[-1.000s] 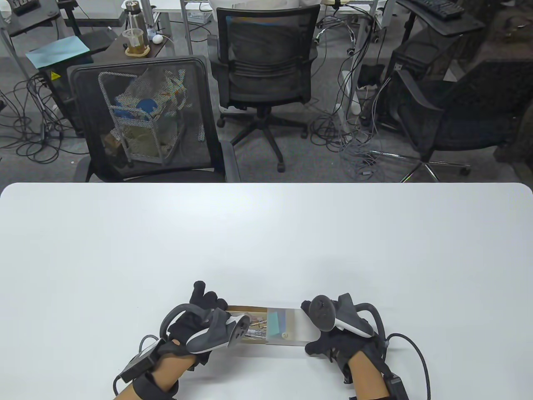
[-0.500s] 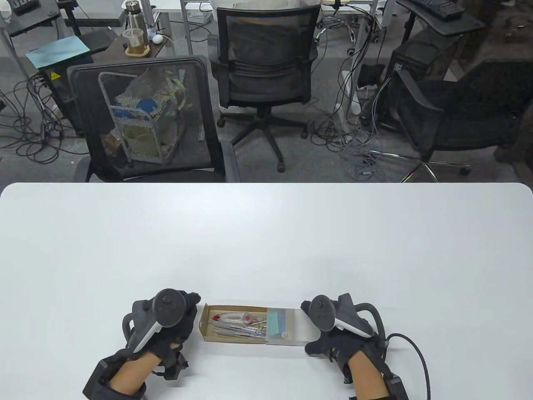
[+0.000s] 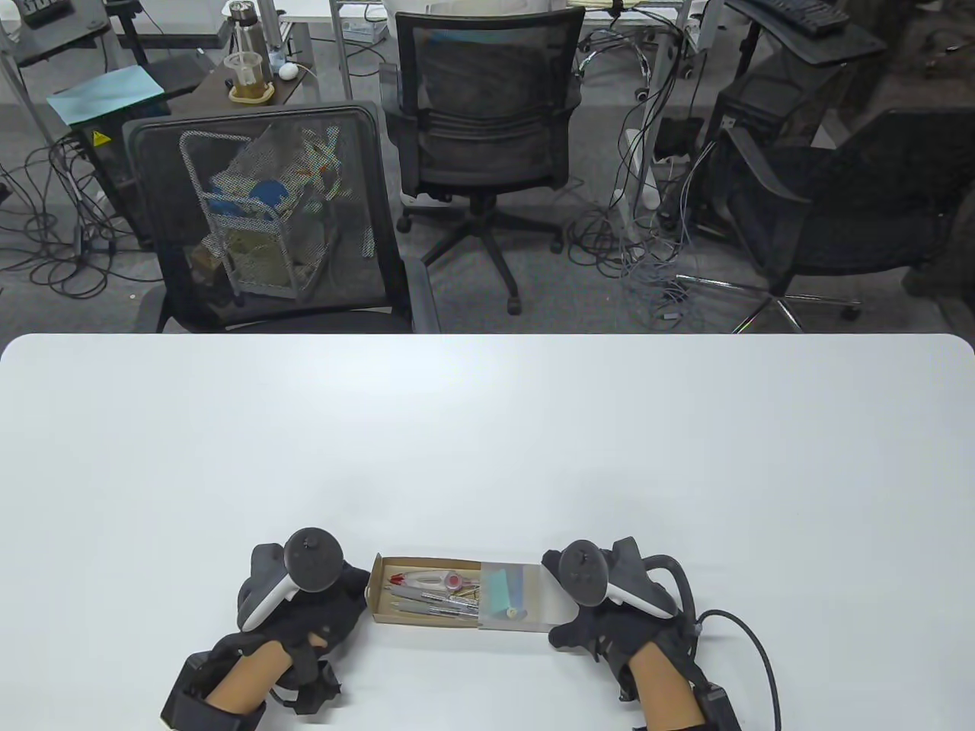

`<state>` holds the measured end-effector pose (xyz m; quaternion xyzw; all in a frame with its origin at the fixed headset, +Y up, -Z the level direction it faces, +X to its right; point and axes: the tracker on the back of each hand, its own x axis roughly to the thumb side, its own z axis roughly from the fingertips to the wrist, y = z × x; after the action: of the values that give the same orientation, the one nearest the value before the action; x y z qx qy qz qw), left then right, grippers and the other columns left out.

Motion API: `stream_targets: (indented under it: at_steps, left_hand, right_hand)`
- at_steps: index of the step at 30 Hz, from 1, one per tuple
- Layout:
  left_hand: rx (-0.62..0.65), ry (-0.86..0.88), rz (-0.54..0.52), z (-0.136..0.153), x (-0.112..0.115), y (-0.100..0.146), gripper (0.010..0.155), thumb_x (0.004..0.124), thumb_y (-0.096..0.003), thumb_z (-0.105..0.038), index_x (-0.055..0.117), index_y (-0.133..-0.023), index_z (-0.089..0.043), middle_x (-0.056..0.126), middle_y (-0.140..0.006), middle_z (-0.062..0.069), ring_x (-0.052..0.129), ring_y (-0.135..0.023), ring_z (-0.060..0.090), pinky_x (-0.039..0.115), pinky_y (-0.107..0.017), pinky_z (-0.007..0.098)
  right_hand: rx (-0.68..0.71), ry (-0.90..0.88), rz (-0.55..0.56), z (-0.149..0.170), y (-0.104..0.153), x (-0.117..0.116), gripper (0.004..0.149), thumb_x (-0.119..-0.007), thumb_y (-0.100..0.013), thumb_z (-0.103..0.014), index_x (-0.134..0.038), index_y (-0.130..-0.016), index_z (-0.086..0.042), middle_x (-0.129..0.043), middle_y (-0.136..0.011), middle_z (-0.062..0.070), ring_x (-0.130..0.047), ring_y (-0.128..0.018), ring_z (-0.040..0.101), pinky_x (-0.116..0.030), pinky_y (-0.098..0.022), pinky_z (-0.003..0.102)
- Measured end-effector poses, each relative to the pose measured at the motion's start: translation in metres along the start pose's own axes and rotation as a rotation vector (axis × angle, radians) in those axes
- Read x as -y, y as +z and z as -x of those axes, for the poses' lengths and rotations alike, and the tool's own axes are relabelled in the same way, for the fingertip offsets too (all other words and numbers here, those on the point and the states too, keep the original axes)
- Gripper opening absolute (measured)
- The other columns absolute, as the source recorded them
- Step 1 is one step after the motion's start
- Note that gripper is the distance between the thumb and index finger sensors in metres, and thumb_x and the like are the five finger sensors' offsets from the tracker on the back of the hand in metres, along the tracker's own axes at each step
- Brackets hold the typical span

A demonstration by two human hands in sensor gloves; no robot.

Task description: Pack snap-button pull-out pencil case

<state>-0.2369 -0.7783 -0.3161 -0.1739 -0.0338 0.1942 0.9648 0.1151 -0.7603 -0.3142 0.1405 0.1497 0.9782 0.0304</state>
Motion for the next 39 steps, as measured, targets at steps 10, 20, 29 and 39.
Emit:
stream_targets:
  at_steps: [10, 20, 29, 39]
  left_hand:
    - [-0.006, -0.004, -0.002, -0.002, 0.000, -0.002, 0.044, 0.079, -0.0403, -0.040, 0.090, -0.082, -0.030, 0.090, -0.076, -0.007, 0.091, -0.059, 0.018, 0.068, -0.067, 0.048]
    - [-0.008, -0.010, -0.006, -0.002, 0.001, -0.003, 0.045, 0.079, -0.0403, -0.040, 0.090, -0.082, -0.030, 0.090, -0.075, -0.007, 0.091, -0.059, 0.018, 0.068, -0.067, 0.048]
    - [-0.008, -0.008, -0.003, -0.003, 0.001, -0.004, 0.045, 0.079, -0.0405, -0.040, 0.090, -0.083, -0.030, 0.090, -0.076, -0.006, 0.091, -0.059, 0.018, 0.068, -0.067, 0.049]
    - [-0.003, 0.036, 0.027, -0.001, 0.003, -0.004, 0.047, 0.072, -0.0422, -0.043, 0.088, -0.084, -0.029, 0.088, -0.077, -0.006, 0.089, -0.060, 0.019, 0.065, -0.067, 0.048]
  right_hand:
    - [0.014, 0.045, 0.011, -0.043, -0.013, 0.000, 0.096, -0.091, -0.025, -0.061, -0.048, -0.106, -0.033, -0.060, -0.113, -0.004, -0.068, -0.101, 0.031, -0.055, -0.076, 0.059]
    - [0.002, 0.043, 0.010, -0.082, -0.028, -0.001, 0.092, -0.090, -0.026, -0.062, -0.051, -0.104, -0.036, -0.063, -0.111, -0.007, -0.070, -0.101, 0.027, -0.054, -0.078, 0.058]
    - [-0.014, 0.038, 0.012, -0.105, -0.036, -0.003, 0.091, -0.090, -0.027, -0.062, -0.050, -0.105, -0.038, -0.064, -0.111, -0.008, -0.071, -0.100, 0.025, -0.053, -0.080, 0.056]
    - [-0.010, 0.023, 0.018, -0.109, -0.038, -0.005, 0.091, -0.089, -0.027, -0.063, -0.049, -0.105, -0.038, -0.062, -0.112, -0.008, -0.071, -0.100, 0.024, -0.052, -0.080, 0.056]
